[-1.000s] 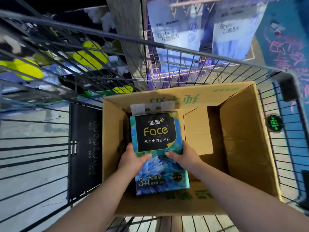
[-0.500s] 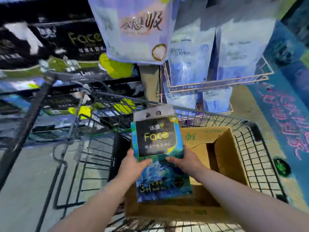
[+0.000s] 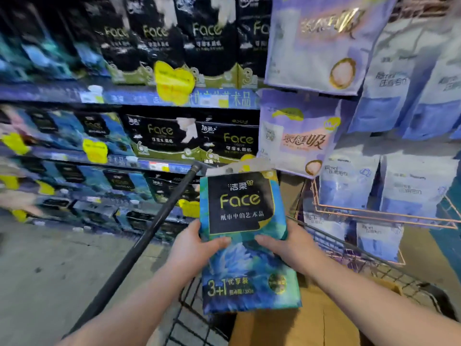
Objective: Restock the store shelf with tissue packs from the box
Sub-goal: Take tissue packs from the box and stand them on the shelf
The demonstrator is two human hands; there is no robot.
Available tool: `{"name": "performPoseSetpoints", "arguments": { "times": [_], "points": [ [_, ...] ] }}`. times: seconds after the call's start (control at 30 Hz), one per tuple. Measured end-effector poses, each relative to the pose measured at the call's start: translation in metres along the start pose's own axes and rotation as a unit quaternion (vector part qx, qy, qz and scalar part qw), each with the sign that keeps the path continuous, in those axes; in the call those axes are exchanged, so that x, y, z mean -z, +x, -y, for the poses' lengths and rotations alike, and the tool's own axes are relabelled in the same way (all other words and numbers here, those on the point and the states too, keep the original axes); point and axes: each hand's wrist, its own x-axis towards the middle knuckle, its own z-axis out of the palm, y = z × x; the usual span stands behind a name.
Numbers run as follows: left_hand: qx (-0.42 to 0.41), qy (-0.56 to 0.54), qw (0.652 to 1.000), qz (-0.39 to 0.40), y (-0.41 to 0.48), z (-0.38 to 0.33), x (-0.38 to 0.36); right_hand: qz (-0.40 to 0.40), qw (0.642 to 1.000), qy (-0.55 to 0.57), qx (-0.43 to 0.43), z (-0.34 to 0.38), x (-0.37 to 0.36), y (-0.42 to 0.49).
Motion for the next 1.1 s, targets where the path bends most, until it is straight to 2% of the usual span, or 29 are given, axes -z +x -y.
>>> {"name": "performPoseSetpoints", "arguments": {
  "times": [0.23,0.43,0.57,0.77,0.97,1.1],
  "points": [
    [-0.068,-0.029,0.99,-0.119,-0.037,0.017,0.149,0.013,0.99,-0.03,0.137,0.145,-0.065,-0.027],
    [-0.052,-0.045,0.978,-0.198,-0.075,0.084,0.294,0.061,0.98,-0.017,0.19,0.252,-0.187,-0.061],
    [-0.026,-0.037,0.965,-0.258,-0.103,0.139,0.371,0.101,0.969,-0.014,0.223,0.297,-0.269,-0.087],
    [-0.001,-0.024,0.953,-0.303,-0.137,0.193,0.441,0.16,0.956,-0.028,0.246,0.344,-0.355,-0.11],
    [0.006,-0.045,0.944,-0.327,-0.131,0.226,0.48,0.19,0.945,-0.041,0.263,0.383,-0.399,-0.101],
    [0.016,-0.021,0.936,-0.35,-0.108,0.236,0.518,0.218,0.934,-0.039,0.282,0.415,-0.43,-0.079]
  ]
}}
